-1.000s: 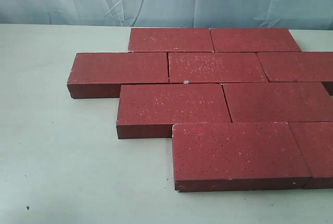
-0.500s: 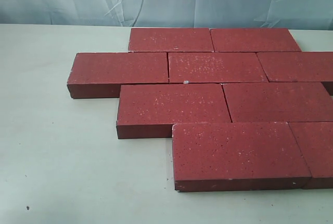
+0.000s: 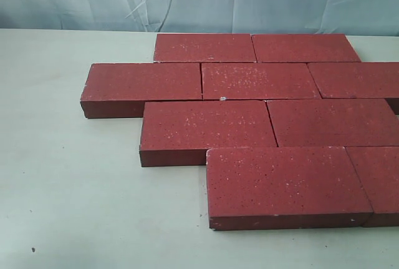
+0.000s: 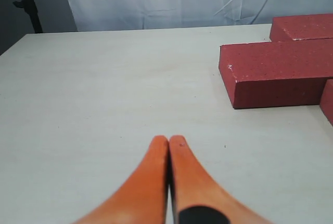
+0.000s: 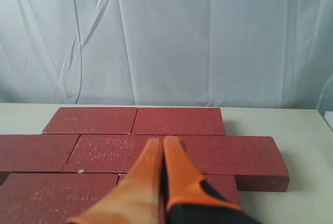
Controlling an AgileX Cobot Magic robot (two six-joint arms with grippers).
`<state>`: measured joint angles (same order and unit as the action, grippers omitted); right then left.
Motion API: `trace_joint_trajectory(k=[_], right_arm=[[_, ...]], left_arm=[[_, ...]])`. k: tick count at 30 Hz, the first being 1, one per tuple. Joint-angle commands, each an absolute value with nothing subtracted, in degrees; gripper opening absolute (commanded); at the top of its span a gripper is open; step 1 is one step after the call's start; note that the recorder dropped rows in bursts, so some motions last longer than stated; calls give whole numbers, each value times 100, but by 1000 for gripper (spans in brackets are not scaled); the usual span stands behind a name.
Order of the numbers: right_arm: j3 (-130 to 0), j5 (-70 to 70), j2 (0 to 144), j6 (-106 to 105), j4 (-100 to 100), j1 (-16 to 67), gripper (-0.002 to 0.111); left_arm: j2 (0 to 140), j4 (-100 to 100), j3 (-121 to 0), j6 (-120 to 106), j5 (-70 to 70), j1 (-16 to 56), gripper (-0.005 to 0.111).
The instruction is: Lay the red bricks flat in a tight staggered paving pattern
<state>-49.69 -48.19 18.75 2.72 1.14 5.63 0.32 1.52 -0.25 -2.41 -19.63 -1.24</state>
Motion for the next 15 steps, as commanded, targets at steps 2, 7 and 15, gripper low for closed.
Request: trace_joint_trajectory(k=[2, 7, 15], right_arm=[[-4712, -4695, 1565, 256, 79, 537, -1], [-4161, -4564, 1134, 256, 57, 537, -1], [-3032, -4548, 416, 256, 57, 537, -1]], left_arm=[[0, 143, 0, -212, -1903, -82, 0], [0, 143, 0, -212, -1903, -82, 0], [0, 143, 0, -212, -1903, -82, 0]])
